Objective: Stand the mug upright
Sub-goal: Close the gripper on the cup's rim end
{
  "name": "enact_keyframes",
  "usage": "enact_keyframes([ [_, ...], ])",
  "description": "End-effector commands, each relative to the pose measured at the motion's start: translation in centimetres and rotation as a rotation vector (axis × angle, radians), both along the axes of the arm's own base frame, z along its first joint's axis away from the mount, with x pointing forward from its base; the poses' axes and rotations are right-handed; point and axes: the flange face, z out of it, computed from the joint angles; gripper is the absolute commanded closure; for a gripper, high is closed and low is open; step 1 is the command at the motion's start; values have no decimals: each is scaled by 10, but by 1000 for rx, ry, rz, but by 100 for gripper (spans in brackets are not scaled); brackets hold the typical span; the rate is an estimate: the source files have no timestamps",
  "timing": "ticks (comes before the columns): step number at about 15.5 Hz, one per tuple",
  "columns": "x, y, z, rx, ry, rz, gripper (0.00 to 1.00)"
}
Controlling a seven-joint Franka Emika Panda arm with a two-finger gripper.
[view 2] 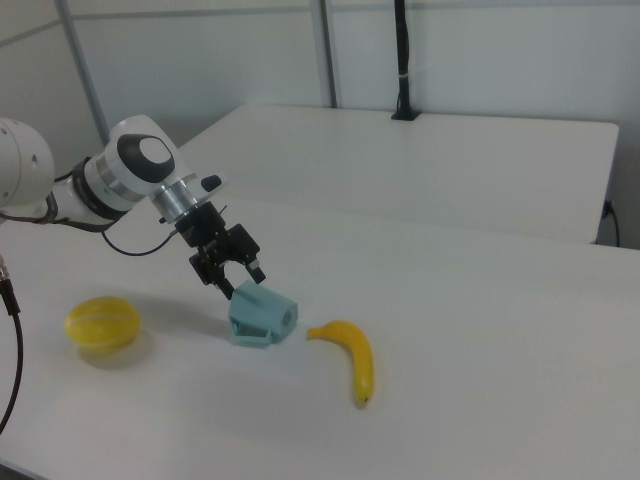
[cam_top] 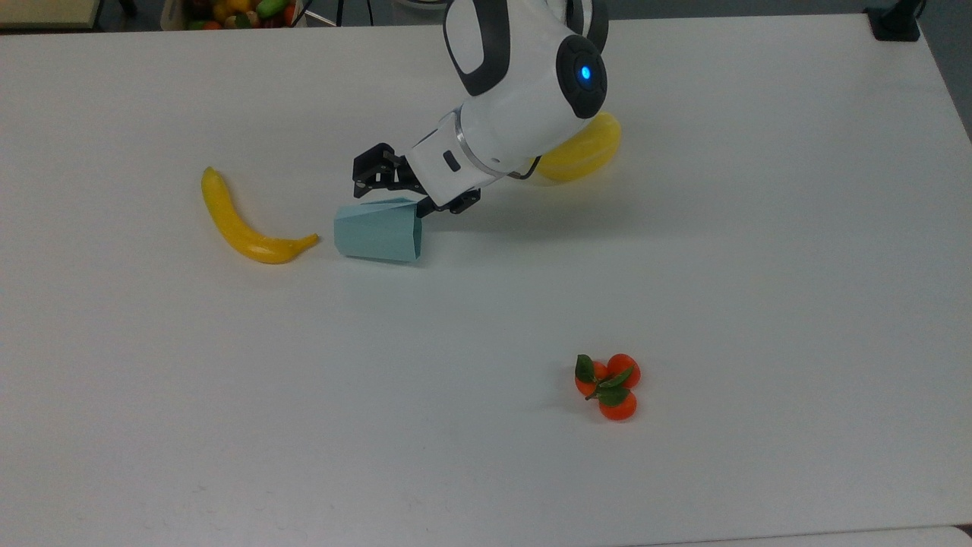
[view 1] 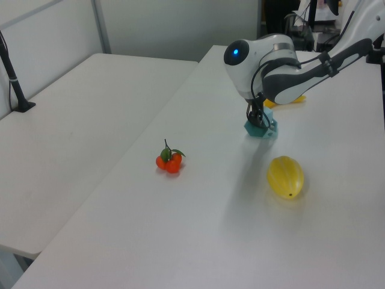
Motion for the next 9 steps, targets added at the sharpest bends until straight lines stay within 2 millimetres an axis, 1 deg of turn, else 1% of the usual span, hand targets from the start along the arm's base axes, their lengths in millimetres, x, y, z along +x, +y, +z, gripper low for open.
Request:
enact_keyframes([
  [1, -1, 2, -2, -14, -24, 10, 7],
  [3, -1, 0, -5, -23, -20, 13, 13],
  [5, 1, -3, -8, -38, -19, 18, 29],
  [6, 2, -4, -9, -43, -24, 25, 35],
  [7, 4, -3, -10, -35, -38, 37, 37],
  [8, 5, -2, -15, -29, -46, 41, 37],
  [9, 6, -2, -16, -37, -58, 48, 37],
])
